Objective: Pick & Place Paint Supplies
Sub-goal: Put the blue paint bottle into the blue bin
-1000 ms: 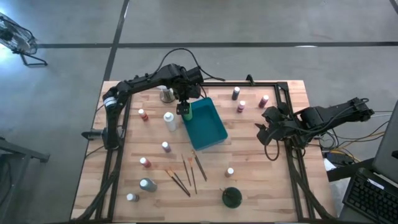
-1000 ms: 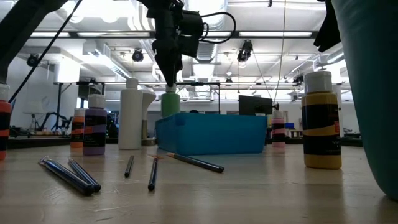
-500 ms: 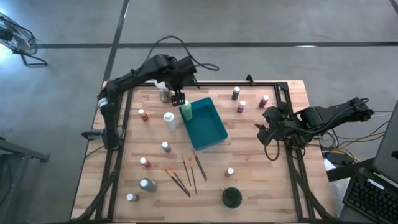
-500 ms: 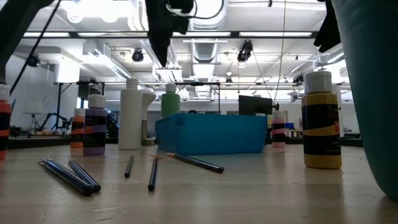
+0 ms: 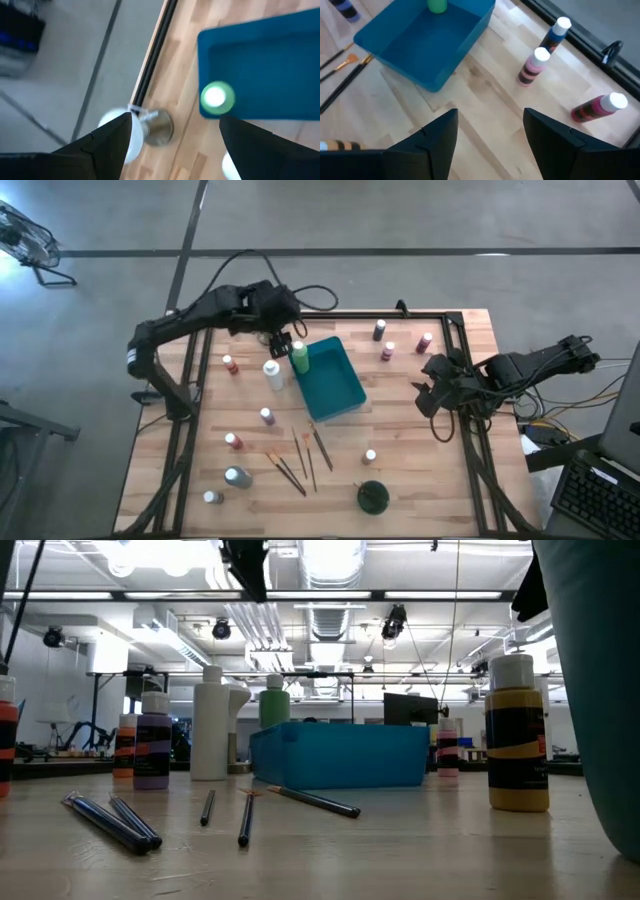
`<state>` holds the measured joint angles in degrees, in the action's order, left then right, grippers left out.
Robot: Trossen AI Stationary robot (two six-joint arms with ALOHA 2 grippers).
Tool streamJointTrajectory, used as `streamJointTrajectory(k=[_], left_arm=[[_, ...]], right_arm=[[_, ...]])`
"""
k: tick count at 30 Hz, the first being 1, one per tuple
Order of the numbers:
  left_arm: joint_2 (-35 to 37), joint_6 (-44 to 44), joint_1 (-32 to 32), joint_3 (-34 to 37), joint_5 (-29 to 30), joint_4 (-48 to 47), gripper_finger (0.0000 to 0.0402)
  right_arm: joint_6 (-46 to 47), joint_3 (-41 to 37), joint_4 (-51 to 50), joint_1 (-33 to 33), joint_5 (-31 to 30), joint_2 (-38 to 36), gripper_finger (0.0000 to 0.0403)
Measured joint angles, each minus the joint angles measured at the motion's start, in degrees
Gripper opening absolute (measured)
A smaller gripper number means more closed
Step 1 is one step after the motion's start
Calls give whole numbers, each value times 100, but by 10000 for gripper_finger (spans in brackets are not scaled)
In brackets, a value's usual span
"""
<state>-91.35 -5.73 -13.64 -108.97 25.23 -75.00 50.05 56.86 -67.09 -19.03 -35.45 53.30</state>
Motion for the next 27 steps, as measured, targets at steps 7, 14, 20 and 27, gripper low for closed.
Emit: streamJointTrajectory(k=[7,14,20,27], left_arm=[[495,-214,485,534,-3,406,305],[1296,-165,1038,1874,20,989,305],[1984,-123,1420,2641,17,1161,305],[2544,-157,1687,3062,-27,1406,305]], right_arm=[[373,0,21,4,-607,45,204],[369,2,65,4,-823,79,190],[304,5,75,4,-798,76,175],[-74,11,183,4,-779,76,154]])
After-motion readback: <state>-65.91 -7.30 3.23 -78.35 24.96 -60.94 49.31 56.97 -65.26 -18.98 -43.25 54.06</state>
